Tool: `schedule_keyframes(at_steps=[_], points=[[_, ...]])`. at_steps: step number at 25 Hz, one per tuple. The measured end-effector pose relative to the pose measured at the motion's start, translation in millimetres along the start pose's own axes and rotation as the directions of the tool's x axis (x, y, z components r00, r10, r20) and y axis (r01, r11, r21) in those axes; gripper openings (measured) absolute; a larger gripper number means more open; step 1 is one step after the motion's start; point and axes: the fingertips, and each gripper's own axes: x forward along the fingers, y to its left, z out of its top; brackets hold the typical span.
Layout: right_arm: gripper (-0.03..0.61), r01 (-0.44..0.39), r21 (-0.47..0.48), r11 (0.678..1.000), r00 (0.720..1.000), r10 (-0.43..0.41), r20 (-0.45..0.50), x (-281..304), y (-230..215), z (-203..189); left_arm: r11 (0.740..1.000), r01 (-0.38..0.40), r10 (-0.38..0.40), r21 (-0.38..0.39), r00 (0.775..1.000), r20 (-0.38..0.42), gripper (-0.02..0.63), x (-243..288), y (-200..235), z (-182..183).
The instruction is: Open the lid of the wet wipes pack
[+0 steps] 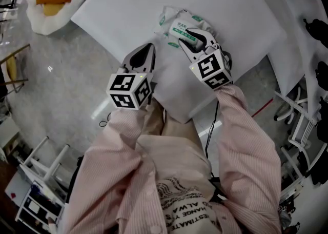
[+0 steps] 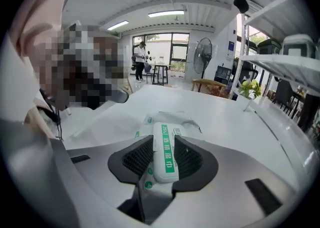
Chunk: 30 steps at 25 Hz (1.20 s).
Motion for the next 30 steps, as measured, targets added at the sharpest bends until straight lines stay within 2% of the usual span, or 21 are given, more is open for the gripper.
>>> schedule_keyframes(at_steps=[6, 12, 17, 24, 27, 30], points=[[0.115, -0.071, 0.132, 0.989, 0.997, 0.065, 0.052, -4.4, -4.5, 3.9, 1.0, -0.004, 0.004, -0.003, 1.0, 0.006, 0.0, -1.5, -1.6, 0.6], [0.112, -0.092, 0.261, 0.961, 0.991, 0.064, 0.115, -7.3, -11.3, 8.1, 1.0, -0.022, 0.022, -0.002, 1.0, 0.013, 0.0, -7.2, 1.7, 0.6], [0.11, -0.107, 0.288, 0.952, 0.988, 0.07, 0.135, -8.1, -12.6, 8.4, 1.0, -0.024, 0.024, -0.006, 1.0, 0.016, 0.0, -8.4, 1.8, 0.0], [0.104, -0.154, 0.385, 0.91, 0.977, 0.081, 0.199, -13.2, -20.3, 14.3, 1.0, -0.019, 0.019, -0.009, 1.0, 0.017, 0.0, -9.3, -0.6, -0.3], [0.097, -0.159, 0.434, 0.887, 0.972, 0.062, 0.228, -17.0, -27.0, 17.8, 1.0, -0.015, 0.015, -0.008, 1.0, 0.018, 0.0, -9.1, -2.3, 0.0], [0.078, -0.142, 0.444, 0.885, 0.969, 0.032, 0.245, -20.2, -32.8, 23.0, 1.0, -0.013, 0.013, -0.004, 1.0, 0.02, 0.0, -10.1, -2.0, 1.1]])
